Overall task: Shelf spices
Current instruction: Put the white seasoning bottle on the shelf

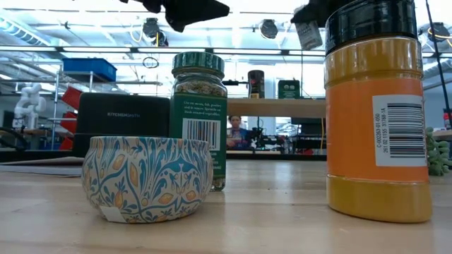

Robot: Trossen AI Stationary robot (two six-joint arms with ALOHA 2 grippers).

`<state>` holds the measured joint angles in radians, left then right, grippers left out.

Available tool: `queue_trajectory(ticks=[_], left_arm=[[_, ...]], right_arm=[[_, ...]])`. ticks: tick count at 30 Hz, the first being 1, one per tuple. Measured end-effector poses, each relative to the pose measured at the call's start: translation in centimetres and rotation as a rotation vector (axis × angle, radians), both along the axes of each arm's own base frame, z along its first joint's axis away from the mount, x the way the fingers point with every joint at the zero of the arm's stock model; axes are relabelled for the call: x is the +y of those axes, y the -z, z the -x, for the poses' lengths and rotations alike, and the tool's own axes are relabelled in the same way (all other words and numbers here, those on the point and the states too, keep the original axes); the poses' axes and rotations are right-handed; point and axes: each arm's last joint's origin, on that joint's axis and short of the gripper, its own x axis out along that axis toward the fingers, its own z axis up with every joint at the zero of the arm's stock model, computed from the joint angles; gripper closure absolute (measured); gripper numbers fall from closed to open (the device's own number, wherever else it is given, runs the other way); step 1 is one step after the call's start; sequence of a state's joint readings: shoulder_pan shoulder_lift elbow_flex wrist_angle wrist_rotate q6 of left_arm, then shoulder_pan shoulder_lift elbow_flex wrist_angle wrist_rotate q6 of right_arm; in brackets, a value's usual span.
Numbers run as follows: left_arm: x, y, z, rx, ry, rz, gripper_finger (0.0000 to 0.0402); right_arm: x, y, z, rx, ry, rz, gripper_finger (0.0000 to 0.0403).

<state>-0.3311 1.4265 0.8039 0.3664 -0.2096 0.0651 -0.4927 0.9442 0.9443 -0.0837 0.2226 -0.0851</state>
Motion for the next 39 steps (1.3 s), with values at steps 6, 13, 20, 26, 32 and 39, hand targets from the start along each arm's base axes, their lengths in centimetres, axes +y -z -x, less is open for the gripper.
queue_trajectory(ticks=[6, 13, 20, 26, 32, 39], left_arm=[[-0.6, 0.6, 0.5, 0.001, 0.022, -0.001, 0.0134], [-1.2, 0.6, 0.7, 0.001, 0.041, -0.004, 0.0134], [-1.3, 0.6, 0.7, 0.001, 0.046, -0.014, 0.0134], [-1.3, 0.6, 0.7, -0.002, 0.046, -0.022, 0.0134], [-1.3, 0.6, 0.7, -0.001, 0.046, -0.023, 0.0134], [-1.3, 0.7, 0.7, -0.001, 0.047, -0.023, 0.0134]], right_arm=[[-2.4, 0.9, 0.4, 0.007, 0.015, -0.024, 0.0216], [-4.1, 4.2, 1.9, -0.089, 0.042, -0.014, 0.0216], [-4.4, 7.0, 2.7, -0.120, -0.001, 0.019, 0.0216], [-4.9, 8.7, 3.6, -0.111, 0.008, -0.011, 0.0216], [-4.8, 10.3, 3.8, -0.116, 0.018, -0.030, 0.0216], [-4.7, 11.4, 4.0, -0.119, 0.027, -0.047, 0.0216]])
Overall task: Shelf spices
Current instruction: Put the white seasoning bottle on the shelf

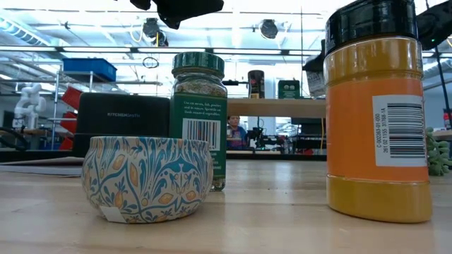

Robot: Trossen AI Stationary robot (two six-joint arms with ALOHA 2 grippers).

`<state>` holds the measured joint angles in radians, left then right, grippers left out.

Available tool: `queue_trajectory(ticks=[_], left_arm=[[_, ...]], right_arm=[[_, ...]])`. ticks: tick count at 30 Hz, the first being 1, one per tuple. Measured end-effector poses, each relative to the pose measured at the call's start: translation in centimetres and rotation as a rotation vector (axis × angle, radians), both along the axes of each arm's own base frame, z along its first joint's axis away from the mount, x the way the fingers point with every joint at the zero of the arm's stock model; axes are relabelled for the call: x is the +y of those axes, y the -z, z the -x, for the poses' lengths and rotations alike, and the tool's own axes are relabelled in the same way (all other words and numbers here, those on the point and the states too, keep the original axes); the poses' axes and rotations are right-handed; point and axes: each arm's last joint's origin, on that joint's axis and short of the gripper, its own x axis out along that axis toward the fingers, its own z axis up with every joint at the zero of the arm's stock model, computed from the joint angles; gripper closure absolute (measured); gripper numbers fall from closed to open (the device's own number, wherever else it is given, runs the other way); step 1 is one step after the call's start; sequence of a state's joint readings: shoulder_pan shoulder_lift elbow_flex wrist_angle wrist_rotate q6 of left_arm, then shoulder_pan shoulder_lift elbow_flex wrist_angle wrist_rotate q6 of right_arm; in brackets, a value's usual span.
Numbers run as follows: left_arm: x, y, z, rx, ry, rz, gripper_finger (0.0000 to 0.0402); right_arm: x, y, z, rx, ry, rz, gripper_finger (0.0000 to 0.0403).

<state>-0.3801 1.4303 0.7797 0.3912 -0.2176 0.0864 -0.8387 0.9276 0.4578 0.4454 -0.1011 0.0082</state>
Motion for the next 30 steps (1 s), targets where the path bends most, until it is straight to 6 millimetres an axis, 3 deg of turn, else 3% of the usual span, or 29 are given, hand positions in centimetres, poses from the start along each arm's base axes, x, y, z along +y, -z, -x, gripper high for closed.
queue_trajectory(ticks=[16, 30], left_arm=[[-0.3, 0.8, -0.7, -0.005, 0.005, 0.004, 0.0134], [-0.3, 0.6, -0.7, -0.025, 0.005, 0.012, 0.0134]], right_arm=[[0.7, 3.4, 0.9, -0.030, 0.069, 0.015, 0.0216], [0.8, 3.7, 1.0, -0.017, 0.071, 0.012, 0.0211]])
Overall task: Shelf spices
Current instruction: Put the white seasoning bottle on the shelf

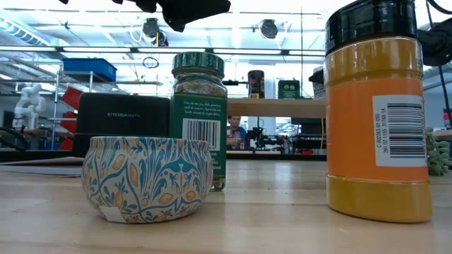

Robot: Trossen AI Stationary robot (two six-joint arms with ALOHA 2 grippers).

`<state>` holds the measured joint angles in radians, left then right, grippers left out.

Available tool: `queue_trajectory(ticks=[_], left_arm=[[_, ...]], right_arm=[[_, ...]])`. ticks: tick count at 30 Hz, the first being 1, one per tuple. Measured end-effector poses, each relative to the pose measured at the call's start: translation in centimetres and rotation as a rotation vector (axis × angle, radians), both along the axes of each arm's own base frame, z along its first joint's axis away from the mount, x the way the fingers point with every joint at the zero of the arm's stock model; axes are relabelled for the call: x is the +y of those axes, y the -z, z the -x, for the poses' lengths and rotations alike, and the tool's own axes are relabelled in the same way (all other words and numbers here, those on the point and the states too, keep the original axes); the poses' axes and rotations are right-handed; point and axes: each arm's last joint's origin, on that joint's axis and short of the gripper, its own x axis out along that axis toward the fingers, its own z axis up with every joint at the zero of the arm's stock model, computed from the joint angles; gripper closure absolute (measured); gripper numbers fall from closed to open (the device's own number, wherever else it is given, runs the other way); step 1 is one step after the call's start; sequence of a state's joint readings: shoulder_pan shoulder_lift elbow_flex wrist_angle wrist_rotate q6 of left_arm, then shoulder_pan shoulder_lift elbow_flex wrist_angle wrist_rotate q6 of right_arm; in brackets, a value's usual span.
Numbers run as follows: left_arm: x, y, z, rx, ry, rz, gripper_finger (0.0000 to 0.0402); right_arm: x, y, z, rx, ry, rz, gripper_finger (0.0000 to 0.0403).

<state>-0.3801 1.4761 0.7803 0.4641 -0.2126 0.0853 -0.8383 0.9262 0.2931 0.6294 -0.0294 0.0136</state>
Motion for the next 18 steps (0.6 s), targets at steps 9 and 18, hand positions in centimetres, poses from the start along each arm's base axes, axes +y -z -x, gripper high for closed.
queue_trajectory(ticks=[9, 18], left_arm=[[0.00, 0.01, 0.00, 0.001, 0.000, 0.000, 0.0134], [0.00, 0.05, 0.01, 0.005, 0.003, -0.001, 0.0134]], right_arm=[[0.07, 0.37, -0.06, 0.027, -0.026, -0.020, 0.0153], [0.21, 0.15, 0.04, 0.032, -0.024, 0.001, 0.0131]])
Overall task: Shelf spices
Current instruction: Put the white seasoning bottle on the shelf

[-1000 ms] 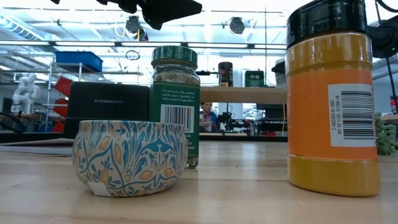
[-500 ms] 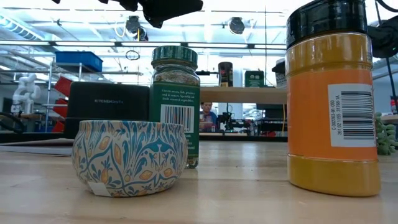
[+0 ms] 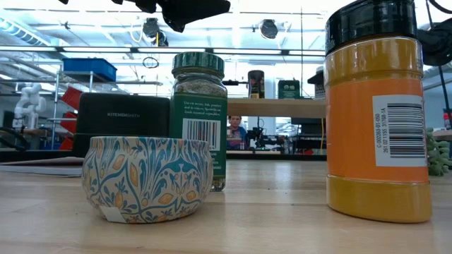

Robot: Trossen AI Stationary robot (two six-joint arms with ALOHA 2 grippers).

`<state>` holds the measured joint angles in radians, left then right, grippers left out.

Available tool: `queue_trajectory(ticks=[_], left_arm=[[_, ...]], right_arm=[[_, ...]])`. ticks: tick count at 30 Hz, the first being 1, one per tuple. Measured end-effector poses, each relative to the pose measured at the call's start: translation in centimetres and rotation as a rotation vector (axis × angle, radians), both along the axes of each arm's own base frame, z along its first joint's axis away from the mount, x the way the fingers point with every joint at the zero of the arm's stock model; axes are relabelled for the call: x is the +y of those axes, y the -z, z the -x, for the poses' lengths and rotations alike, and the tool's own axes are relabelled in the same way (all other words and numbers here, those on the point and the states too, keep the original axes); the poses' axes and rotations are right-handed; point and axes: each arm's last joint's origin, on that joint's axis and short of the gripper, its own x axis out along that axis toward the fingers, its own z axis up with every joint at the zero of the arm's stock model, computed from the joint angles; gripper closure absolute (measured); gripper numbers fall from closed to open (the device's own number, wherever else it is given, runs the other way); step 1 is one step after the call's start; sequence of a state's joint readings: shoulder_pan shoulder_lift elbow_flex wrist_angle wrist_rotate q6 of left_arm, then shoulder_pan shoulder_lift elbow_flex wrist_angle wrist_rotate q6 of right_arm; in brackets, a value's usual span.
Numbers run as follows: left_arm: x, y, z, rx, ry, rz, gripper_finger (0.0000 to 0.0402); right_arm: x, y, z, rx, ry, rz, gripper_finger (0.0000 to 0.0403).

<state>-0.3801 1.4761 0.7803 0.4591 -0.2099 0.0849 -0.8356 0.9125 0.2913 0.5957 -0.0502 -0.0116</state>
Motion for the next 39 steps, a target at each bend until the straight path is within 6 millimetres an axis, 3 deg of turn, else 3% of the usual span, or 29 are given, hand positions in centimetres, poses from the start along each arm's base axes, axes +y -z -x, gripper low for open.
queue_trajectory(ticks=[15, 24, 39], left_arm=[[-0.1, 0.1, 0.1, 0.009, 0.028, 0.004, 0.0134], [-0.1, 0.1, 0.1, 0.009, 0.029, 0.003, 0.0134], [-0.1, 0.1, 0.0, 0.008, 0.029, 0.003, 0.0134]], right_arm=[[2.1, -2.9, 2.0, -0.085, 0.020, 0.140, 0.0131], [4.3, -4.8, 2.9, -0.178, -0.095, 0.252, 0.0131], [6.3, -3.9, 2.9, -0.146, -0.291, 0.121, 0.0147]])
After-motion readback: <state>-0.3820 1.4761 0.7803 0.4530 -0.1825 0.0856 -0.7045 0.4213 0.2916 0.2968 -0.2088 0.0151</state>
